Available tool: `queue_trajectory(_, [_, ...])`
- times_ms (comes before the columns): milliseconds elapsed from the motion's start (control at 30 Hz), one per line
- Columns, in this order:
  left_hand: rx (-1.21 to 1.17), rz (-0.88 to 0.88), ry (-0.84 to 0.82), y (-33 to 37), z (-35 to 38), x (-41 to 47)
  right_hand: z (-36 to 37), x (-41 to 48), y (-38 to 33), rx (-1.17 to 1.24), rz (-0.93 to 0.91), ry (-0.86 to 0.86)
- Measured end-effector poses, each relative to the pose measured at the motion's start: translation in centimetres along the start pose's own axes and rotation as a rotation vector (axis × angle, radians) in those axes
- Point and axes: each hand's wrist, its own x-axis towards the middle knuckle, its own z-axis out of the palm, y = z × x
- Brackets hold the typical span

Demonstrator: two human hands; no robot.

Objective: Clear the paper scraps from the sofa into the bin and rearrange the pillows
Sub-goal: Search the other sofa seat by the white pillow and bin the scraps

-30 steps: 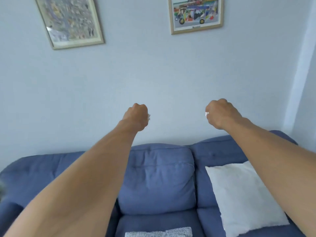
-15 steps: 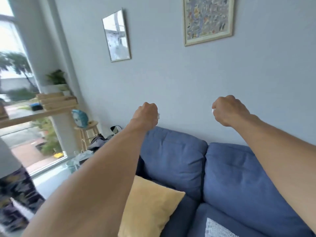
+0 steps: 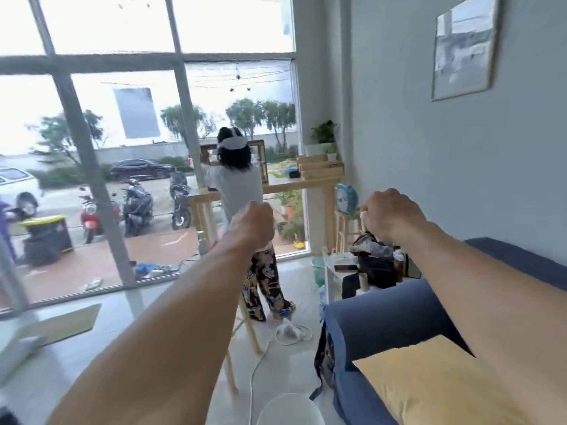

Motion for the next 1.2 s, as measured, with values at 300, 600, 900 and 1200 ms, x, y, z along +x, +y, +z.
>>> queue_trajectory(300, [0.1,-0.299,0.074,-13.5,-0.2,-0.5,6.6,6.5,-12.2,0.129,-0.272,-0.089])
queue_trajectory(600, [0.065,-0.334,0.077,-13.9,4.8,7.6,11.3,15.4,-12.0,0.176,-0.344,-0.043])
queue_trajectory(900, [0.055,-0.328,0.004,-14.5,16.6,11.6,23.9,19.7,-10.6,0.188,-0.307,-0.131])
queue_trajectory(1200, [0.011,-0.343,-0.065,-18.6,38.5,6.1,45.7,13.9,-8.1,0.148,-0.295,-0.183])
